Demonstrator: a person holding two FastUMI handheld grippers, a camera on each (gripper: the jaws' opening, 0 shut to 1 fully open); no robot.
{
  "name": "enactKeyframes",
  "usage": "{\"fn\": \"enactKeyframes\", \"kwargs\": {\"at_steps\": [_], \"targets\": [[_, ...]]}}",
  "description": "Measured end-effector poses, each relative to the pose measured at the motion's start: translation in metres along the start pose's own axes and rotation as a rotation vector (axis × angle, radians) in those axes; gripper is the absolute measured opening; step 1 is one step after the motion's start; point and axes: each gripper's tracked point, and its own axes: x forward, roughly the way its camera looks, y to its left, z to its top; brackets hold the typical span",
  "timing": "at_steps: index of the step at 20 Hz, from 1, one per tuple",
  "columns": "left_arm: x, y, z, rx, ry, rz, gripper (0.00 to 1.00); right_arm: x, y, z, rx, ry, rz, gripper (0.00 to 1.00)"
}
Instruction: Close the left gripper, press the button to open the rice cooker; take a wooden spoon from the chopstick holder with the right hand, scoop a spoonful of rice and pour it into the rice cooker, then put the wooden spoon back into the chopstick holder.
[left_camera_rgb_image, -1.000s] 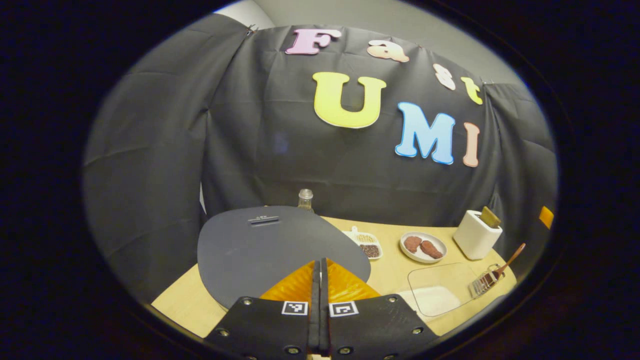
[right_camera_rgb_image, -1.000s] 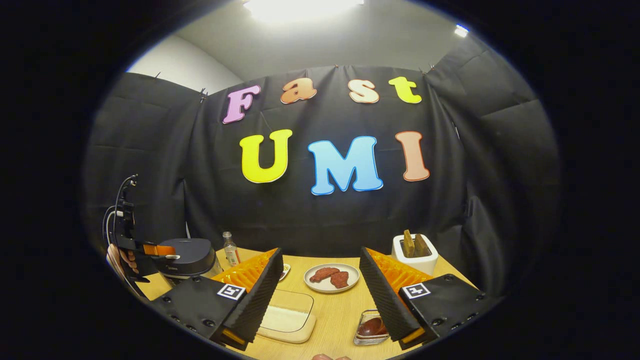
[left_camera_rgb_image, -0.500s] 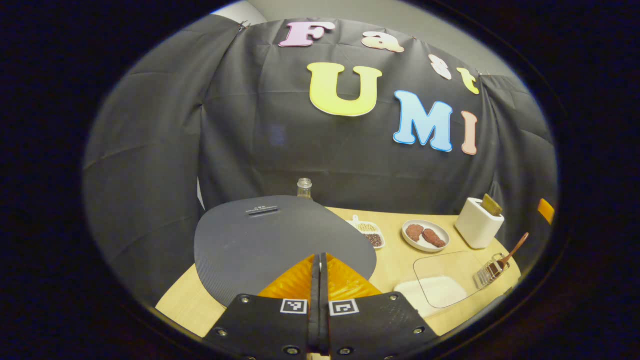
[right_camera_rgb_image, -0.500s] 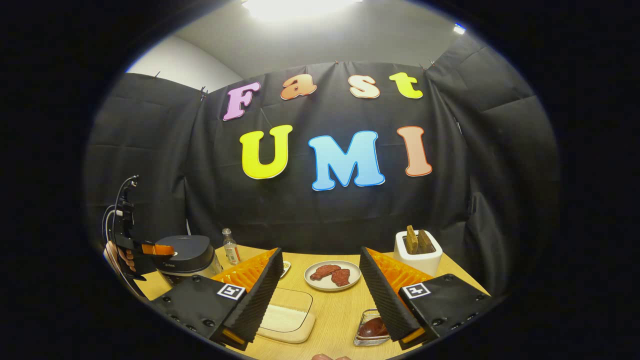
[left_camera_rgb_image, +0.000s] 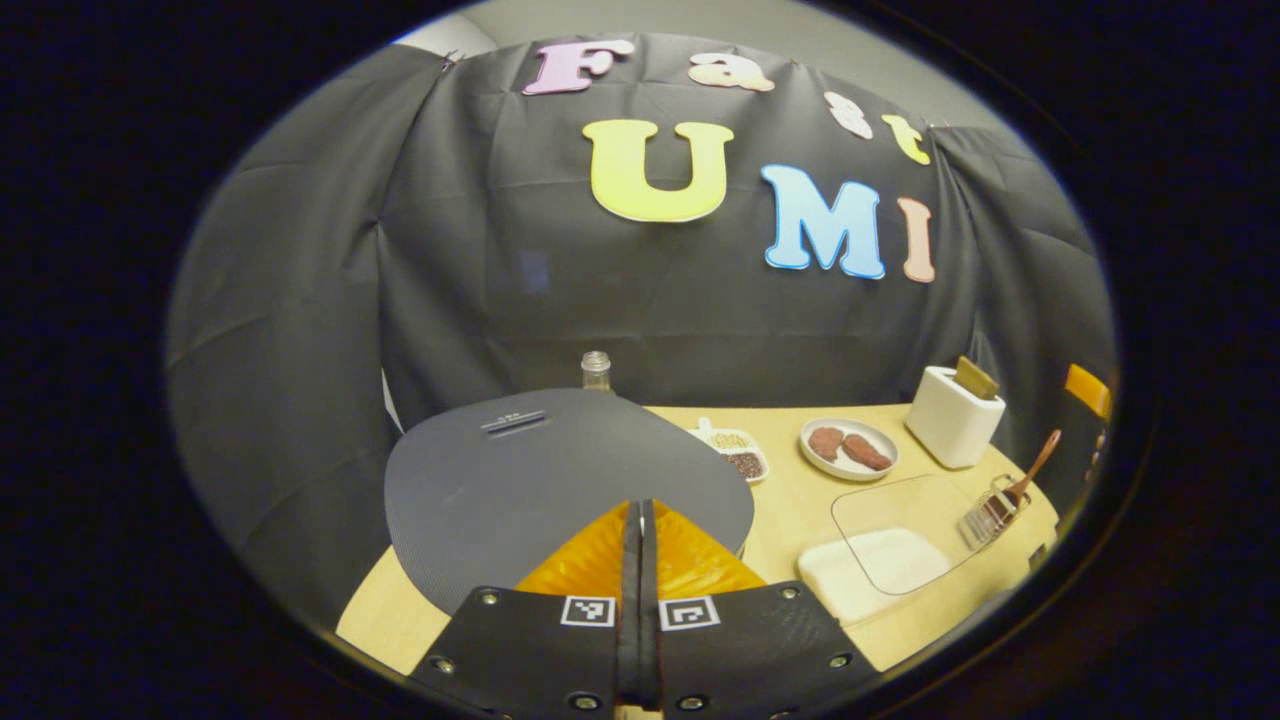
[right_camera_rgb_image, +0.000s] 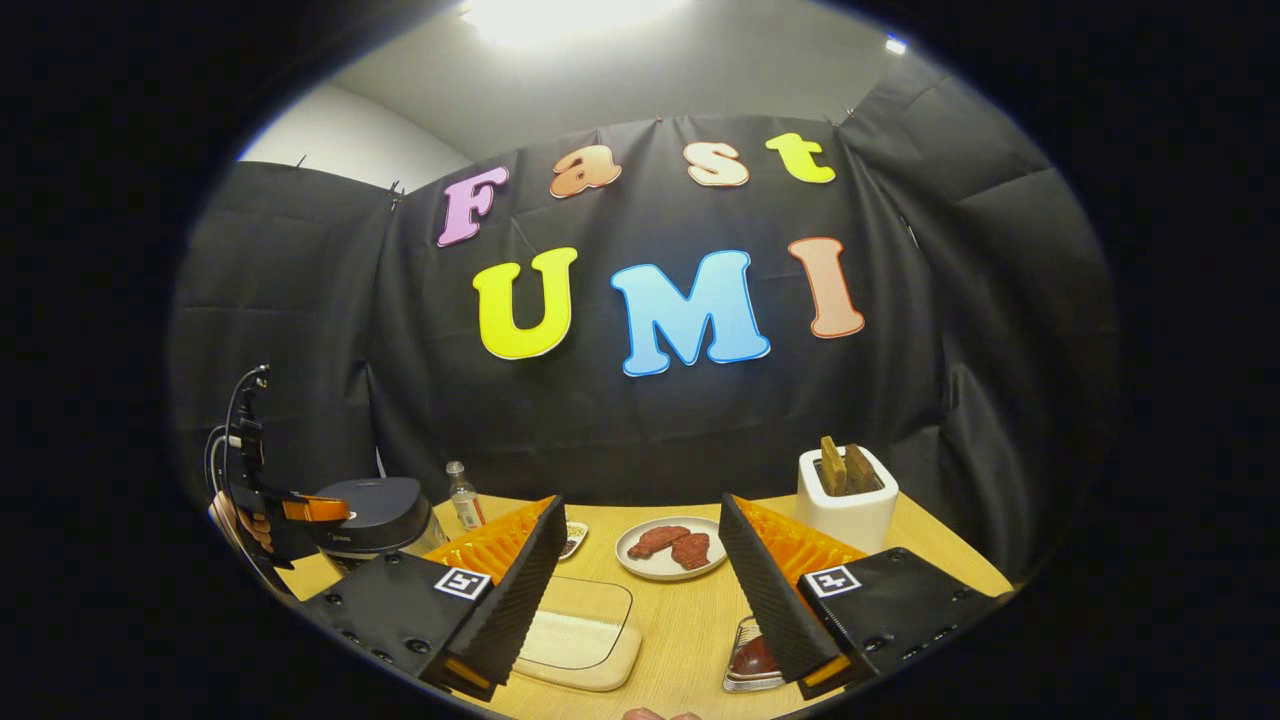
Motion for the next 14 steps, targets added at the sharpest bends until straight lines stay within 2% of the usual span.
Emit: {"fn": "enactKeyframes", "kwargs": {"at_steps": [4, 5, 6, 8, 9, 10, 14], "targets": [[0.001, 0.000, -0.002, -0.049, 0.006, -0.036, 0.02, 0.000, 0.012, -0.004, 0.007, 0.007, 0.025, 0.98], [0.001, 0.000, -0.003, -0.032, 0.008, -0.032, 0.02, -0.002, 0.013, -0.004, 0.004, 0.007, 0.026, 0.93], [0.001, -0.001, -0.003, -0.009, 0.014, -0.026, 0.02, -0.002, 0.013, -0.004, -0.001, 0.005, 0.025, 0.98], [0.003, -0.002, -0.008, 0.035, 0.050, -0.014, 0.00, -0.003, 0.013, -0.005, -0.001, 0.005, 0.019, 0.98], [-0.001, -0.003, -0.003, 0.053, 0.024, -0.005, 0.00, -0.005, 0.012, -0.006, 0.003, 0.005, 0.017, 0.98], [0.006, -0.003, -0.009, 0.066, 0.047, 0.004, 0.02, -0.006, 0.011, -0.006, 0.006, 0.004, 0.016, 0.98], [0.001, -0.002, 0.006, 0.019, -0.021, 0.043, 0.02, -0.013, 0.002, -0.005, -0.001, 0.009, -0.001, 0.98]]}}
